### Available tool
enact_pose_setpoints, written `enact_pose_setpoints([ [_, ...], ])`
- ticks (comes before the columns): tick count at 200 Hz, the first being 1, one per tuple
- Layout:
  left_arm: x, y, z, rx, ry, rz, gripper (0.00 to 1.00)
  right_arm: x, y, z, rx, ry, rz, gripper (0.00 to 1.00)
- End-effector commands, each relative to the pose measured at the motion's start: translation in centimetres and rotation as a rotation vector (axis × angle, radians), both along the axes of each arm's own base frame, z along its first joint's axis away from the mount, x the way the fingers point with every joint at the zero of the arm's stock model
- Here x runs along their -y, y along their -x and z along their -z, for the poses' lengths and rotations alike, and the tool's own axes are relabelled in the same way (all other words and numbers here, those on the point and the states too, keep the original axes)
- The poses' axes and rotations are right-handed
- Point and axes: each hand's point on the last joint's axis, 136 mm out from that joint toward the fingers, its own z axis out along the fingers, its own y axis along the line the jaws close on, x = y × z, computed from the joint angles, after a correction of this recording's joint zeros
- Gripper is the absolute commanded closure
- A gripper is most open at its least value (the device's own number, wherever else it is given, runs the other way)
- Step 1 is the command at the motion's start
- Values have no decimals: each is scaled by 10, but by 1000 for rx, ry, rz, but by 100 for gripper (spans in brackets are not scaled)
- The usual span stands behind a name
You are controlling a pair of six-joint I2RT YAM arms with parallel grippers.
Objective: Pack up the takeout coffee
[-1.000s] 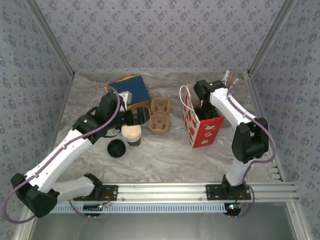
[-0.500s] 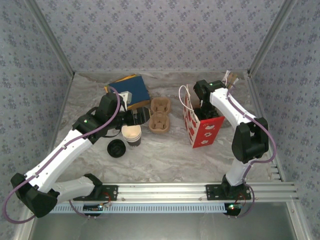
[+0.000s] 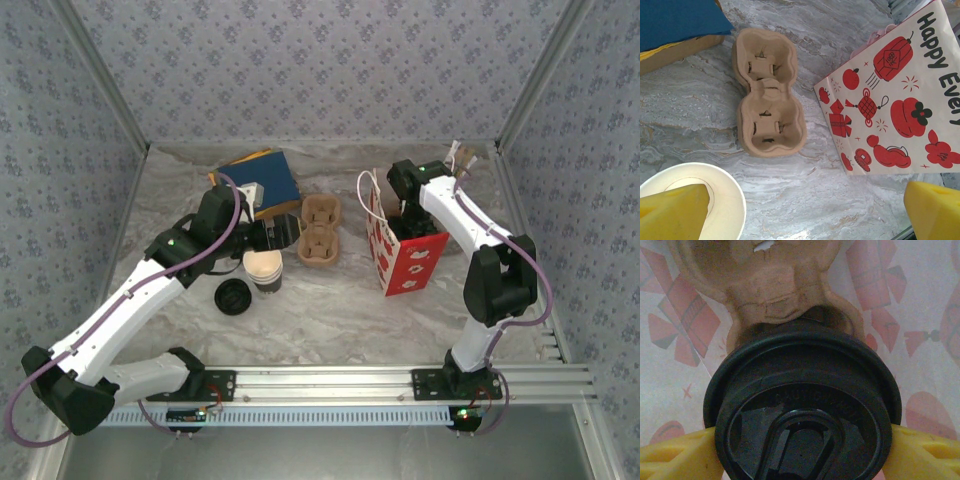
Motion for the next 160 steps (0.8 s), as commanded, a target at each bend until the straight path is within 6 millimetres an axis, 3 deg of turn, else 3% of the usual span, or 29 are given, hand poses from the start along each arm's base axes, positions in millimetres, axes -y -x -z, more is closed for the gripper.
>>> enact_pose_setpoints([
  [1, 1, 2, -12, 20, 21, -1, 0, 1, 14, 6, -74, 17, 6, 20],
  [160, 1, 2, -12, 20, 23, -1, 0, 1, 16, 4, -70, 17, 8, 18],
])
